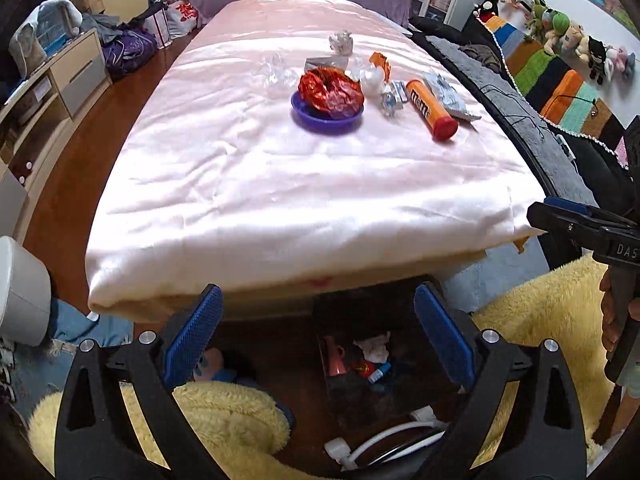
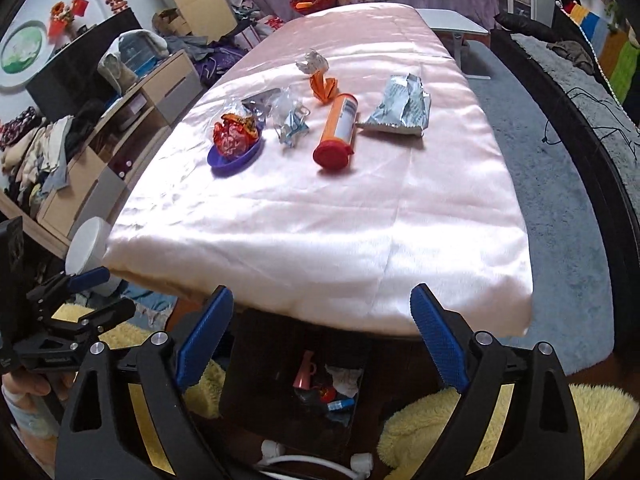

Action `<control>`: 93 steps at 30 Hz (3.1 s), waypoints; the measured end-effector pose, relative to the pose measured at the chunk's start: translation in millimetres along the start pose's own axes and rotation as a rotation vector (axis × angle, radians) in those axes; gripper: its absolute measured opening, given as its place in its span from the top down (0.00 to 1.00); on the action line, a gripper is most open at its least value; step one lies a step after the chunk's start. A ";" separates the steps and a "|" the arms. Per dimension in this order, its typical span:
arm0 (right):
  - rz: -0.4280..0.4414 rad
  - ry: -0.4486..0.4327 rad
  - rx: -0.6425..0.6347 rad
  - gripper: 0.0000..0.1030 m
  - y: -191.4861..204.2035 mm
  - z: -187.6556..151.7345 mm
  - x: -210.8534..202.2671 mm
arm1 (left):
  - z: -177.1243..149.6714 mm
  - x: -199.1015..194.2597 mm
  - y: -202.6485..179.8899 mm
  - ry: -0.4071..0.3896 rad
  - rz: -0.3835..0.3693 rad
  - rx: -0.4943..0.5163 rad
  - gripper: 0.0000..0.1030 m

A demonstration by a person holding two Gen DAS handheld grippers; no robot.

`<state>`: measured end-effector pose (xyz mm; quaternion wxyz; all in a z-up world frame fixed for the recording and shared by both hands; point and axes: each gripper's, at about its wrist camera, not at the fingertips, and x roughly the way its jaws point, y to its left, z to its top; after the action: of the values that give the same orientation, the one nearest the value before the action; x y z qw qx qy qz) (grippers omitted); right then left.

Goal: Collect trash
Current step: 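Grasp the orange M&M's tube with the right tool while the left tool grasps the red wrapper, then lower the tube and red wrapper into the black bin and open both tools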

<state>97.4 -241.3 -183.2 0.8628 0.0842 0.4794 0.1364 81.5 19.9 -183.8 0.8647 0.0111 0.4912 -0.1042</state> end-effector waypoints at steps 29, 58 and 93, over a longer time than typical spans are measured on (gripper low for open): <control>-0.002 -0.045 -0.036 0.41 -3.6 102.1 76.4 | 156.2 75.3 1.9 -0.025 -0.031 0.025 0.23; -0.045 -0.024 -0.111 0.70 6.5 104.0 91.3 | 177.8 93.1 -11.8 -0.038 0.000 0.065 0.52; 0.014 -0.004 -0.154 0.70 37.3 -34.3 -9.0 | 2.3 -11.5 -32.9 -0.046 -0.094 0.062 0.51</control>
<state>57.9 -208.2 -183.7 0.8668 0.0213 0.4651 0.1786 71.5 -10.7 -170.1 0.8691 0.0123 0.4678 -0.1603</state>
